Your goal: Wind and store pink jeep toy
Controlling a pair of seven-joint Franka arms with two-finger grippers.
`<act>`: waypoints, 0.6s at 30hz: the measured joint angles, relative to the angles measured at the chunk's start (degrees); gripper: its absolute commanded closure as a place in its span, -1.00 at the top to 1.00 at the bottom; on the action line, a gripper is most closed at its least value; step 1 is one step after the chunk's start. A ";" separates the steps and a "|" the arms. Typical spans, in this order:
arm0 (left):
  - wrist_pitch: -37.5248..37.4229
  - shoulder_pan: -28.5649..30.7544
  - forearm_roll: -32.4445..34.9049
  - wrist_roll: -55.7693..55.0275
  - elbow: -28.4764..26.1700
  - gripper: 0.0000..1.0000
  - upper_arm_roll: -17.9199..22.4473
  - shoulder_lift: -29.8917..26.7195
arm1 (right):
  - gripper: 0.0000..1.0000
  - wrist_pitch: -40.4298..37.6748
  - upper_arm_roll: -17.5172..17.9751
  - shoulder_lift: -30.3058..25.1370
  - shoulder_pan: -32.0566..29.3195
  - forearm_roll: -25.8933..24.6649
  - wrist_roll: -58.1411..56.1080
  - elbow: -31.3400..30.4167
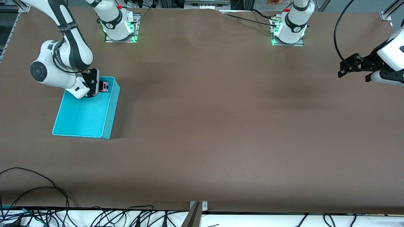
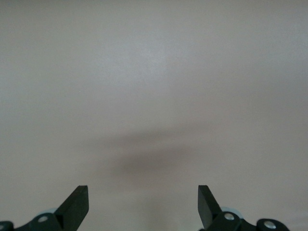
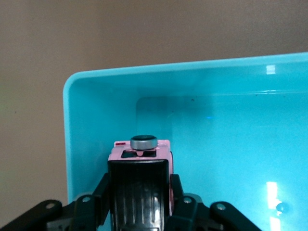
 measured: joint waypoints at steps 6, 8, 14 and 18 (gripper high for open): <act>0.00 0.00 -0.04 0.00 0.03 1.00 0.02 0.00 | 1.00 0.37 -0.01 0.60 0.00 0.05 0.00 0.01; 0.00 0.00 -0.05 0.00 0.04 1.00 0.02 0.00 | 1.00 0.55 -0.03 0.66 0.00 0.06 0.00 0.04; 0.00 0.00 -0.07 0.00 0.08 1.00 0.00 0.00 | 1.00 0.59 -0.04 0.60 0.00 0.06 0.00 1.12; 0.00 0.00 -0.08 0.00 0.11 1.00 -0.06 0.00 | 1.00 -0.72 -0.04 0.38 0.01 0.08 0.01 3.91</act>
